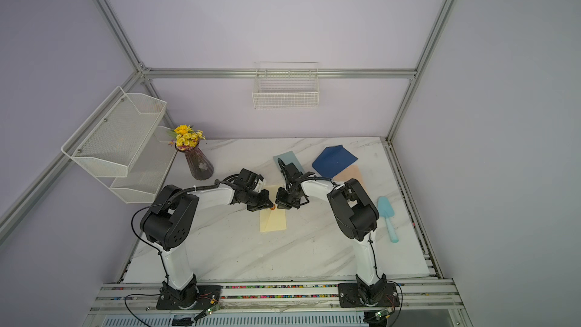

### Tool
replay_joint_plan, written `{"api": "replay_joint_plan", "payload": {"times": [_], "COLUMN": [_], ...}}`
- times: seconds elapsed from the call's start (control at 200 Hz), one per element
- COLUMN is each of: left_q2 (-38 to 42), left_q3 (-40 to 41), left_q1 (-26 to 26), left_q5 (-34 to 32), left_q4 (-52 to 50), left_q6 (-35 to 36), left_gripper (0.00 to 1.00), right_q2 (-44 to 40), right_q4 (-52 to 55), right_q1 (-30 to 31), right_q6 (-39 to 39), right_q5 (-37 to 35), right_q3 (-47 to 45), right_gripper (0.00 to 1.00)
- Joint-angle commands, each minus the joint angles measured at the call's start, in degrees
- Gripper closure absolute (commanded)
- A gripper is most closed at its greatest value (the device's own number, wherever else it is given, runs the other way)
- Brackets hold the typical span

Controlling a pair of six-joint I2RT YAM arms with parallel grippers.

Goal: Fold the letter paper in half and place it into the envelope
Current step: Fold the envelope flap on the envelope.

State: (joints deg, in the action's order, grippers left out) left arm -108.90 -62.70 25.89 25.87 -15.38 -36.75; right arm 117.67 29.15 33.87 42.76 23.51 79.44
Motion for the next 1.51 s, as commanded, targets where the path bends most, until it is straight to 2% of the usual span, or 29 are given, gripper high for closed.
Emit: {"api": "replay_joint_plan", "payload": {"times": [0.0,0.26,0.83,0.94,1.15,1.5], "left_q2": [-2.9,-5.2,-5.8,-5.8,-4.8,-5.2], "left_q3": [-0.4,-2.0,-3.1,-3.0,-3.5,-3.2], "left_q1": [0.1,0.1,0.1,0.1,0.0,0.0], "left_q5": [-1.6,-1.9,-0.6,-0.4,-0.9,-1.1], "left_q4": [-4.9,-7.0,-7.3,-7.4,-9.2,-10.0], "left_q6": [2.4,3.8,3.9,4.1,5.8,6.4], "left_gripper": [1.00,1.00,1.00,1.00,1.00,1.00], "right_q2": [-4.0,-1.4,4.1,3.3,2.1,-1.2], "right_q4": [1.2,-1.6,-3.9,-3.4,6.1,6.9], "right_q1": [0.3,0.3,0.6,0.7,0.7,0.7], "right_q6": [-0.1,0.3,0.7,0.5,-1.0,-1.5], "right_q5": [-2.5,2.5,6.6,5.2,-4.5,-8.0], "right_q3": [0.1,0.1,2.5,2.0,3.0,-1.3], "right_gripper": [1.00,1.00,1.00,1.00,1.00,1.00]}}
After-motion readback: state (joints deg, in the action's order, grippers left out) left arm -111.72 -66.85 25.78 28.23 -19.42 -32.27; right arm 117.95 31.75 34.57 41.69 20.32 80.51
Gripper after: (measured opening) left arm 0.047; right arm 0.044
